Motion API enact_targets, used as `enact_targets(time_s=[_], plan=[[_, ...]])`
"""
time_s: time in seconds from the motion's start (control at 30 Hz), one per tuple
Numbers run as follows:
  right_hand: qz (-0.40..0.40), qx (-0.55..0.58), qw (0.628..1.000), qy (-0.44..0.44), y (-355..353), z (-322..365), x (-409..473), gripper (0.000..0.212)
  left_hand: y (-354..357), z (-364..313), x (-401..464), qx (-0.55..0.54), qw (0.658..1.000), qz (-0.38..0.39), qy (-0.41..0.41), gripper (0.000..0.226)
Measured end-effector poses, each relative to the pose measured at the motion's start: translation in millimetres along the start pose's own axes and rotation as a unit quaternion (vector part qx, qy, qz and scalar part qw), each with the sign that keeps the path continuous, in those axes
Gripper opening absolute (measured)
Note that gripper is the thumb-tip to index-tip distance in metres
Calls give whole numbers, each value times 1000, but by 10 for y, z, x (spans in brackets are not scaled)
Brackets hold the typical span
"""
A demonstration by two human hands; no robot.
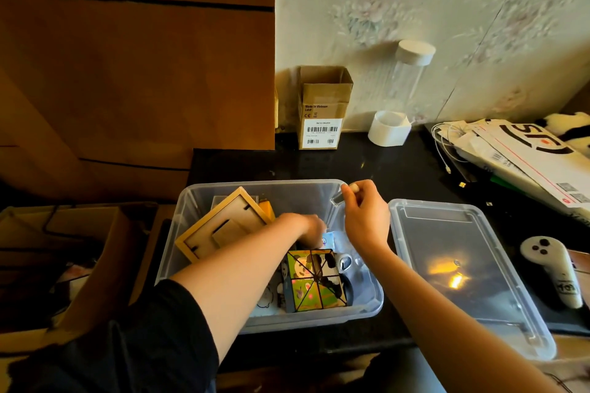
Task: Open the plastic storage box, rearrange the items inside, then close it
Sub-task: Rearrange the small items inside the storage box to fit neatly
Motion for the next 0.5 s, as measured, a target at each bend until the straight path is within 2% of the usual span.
enact_targets(time_s=[0.13, 0.33, 0.43, 0.47, 0.5], plan=[[-2, -6, 1000, -4, -2, 6, 0, 14, 5, -9, -1, -43, 999, -4, 5, 32], [12, -60, 997, -40, 25, 76, -9, 19, 108, -6, -34, -13, 998, 67, -7, 36], [34, -167, 981, -94, 80, 207, -25, 20, 177, 130, -57, 10, 994, 99, -44, 45], [60, -233, 962, -126, 137, 266, -32, 20, 192, 165, -78, 15, 993, 109, -48, 48], [97, -322, 925, -177, 235, 334, -51, 21, 196, 198, -94, 19, 992, 112, -50, 51]])
Point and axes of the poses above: each hand's wrist, its own x-axis towards the middle knuckle, its own y-axis out of the palm, z = x × y, the point moved 9 cm from there along x, towards the middle knuckle, and after that the axes turned 9 degrees about -x, right-handed, at the moved point
